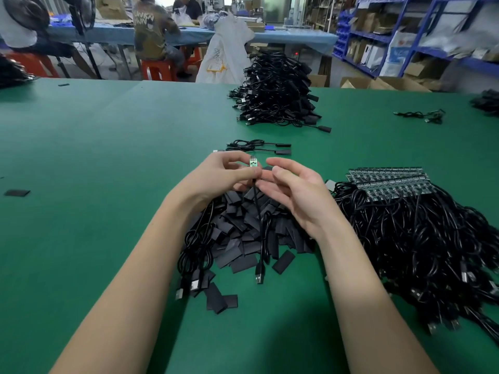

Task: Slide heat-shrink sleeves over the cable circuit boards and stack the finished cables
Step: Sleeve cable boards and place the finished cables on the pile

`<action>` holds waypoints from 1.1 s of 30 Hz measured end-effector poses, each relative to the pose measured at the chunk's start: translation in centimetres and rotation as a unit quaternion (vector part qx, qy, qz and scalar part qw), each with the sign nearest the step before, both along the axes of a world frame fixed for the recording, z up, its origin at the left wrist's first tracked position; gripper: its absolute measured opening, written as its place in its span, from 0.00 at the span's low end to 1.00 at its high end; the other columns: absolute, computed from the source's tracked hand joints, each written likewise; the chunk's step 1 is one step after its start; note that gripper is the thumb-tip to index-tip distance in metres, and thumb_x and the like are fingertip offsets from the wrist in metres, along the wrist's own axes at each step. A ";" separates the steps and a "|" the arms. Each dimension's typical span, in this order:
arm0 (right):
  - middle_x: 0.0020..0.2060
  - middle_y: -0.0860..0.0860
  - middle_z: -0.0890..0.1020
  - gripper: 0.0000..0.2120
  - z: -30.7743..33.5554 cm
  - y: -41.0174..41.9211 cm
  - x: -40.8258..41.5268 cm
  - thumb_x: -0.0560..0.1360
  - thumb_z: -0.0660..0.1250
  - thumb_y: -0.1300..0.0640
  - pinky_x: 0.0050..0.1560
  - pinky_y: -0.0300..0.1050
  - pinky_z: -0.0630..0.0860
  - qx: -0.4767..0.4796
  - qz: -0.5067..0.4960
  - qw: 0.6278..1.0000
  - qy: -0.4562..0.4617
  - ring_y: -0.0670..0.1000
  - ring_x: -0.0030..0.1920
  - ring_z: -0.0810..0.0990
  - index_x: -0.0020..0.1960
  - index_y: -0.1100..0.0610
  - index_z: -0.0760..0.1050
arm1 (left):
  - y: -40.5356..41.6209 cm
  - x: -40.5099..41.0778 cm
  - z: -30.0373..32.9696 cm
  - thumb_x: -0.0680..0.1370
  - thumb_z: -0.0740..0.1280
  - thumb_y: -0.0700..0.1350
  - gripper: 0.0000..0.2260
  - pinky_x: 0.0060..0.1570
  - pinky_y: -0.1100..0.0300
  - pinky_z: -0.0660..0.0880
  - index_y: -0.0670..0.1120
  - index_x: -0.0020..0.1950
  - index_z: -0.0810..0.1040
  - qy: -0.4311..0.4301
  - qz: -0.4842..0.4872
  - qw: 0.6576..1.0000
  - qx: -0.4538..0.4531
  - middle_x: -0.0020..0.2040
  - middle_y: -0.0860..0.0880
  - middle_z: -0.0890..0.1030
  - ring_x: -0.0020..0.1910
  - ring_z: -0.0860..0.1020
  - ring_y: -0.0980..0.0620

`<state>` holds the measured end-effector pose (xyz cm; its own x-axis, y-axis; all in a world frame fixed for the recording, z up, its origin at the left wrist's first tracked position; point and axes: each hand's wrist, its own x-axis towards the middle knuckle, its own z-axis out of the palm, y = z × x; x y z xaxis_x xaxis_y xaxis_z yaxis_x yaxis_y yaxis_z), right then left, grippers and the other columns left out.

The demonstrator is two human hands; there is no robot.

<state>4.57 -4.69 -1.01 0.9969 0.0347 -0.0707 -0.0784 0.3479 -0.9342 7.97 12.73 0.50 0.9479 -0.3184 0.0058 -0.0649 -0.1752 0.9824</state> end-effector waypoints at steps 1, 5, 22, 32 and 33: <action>0.49 0.57 0.88 0.09 -0.2 0.1 0.1 0.83 0.62 0.64 0.48 0.41 0.83 -0.026 -0.006 1.000 -0.009 0.52 0.49 0.87 0.60 0.59 0.78 | 0.2 0.1 -0.2 0.77 0.74 0.40 0.09 0.40 0.65 0.78 0.52 0.39 0.83 0.008 0.006 1.000 -0.009 0.43 0.44 0.83 0.38 0.77 0.52; 0.61 0.49 0.83 0.18 -1.8 0.4 0.3 0.81 0.60 0.63 0.66 0.47 0.75 -0.487 -0.093 0.856 -0.149 0.48 0.65 0.77 0.67 0.50 0.77 | 0.8 0.7 -0.8 0.76 0.74 0.39 0.07 0.41 0.62 0.81 0.47 0.41 0.80 0.026 0.055 0.998 -0.002 0.42 0.42 0.79 0.34 0.77 0.54; 0.54 0.46 0.82 0.11 -2.5 -0.3 0.3 0.80 0.69 0.50 0.57 0.49 0.72 -0.681 -0.047 0.717 -0.143 0.54 0.62 0.72 0.61 0.44 0.82 | 0.5 0.9 -0.9 0.78 0.71 0.35 0.13 0.48 0.65 0.80 0.40 0.63 0.81 0.086 0.032 0.993 -0.070 0.43 0.47 0.82 0.39 0.83 0.54; 0.49 0.45 0.84 0.12 -2.6 -0.1 0.4 0.79 0.70 0.53 0.60 0.48 0.75 -0.661 -0.052 0.741 -0.102 0.53 0.60 0.76 0.61 0.49 0.81 | -0.5 0.4 -0.7 0.77 0.71 0.34 0.08 0.45 0.61 0.81 0.42 0.53 0.76 0.104 0.010 0.987 -0.125 0.36 0.46 0.81 0.38 0.83 0.51; 0.49 0.45 0.84 0.11 -2.5 -0.1 0.3 0.78 0.71 0.53 0.59 0.47 0.76 -0.655 -0.055 0.747 -0.097 0.53 0.58 0.78 0.60 0.48 0.82 | -0.6 0.3 -0.8 0.78 0.70 0.34 0.08 0.44 0.61 0.81 0.43 0.53 0.74 0.112 -0.001 0.984 -0.140 0.34 0.46 0.79 0.39 0.84 0.51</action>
<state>4.92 -4.80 -3.55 0.9847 -0.0205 0.1730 0.0639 -0.8812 -0.4684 8.30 12.09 -0.25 0.9350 -0.3353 -0.1155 0.1584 0.1034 0.9819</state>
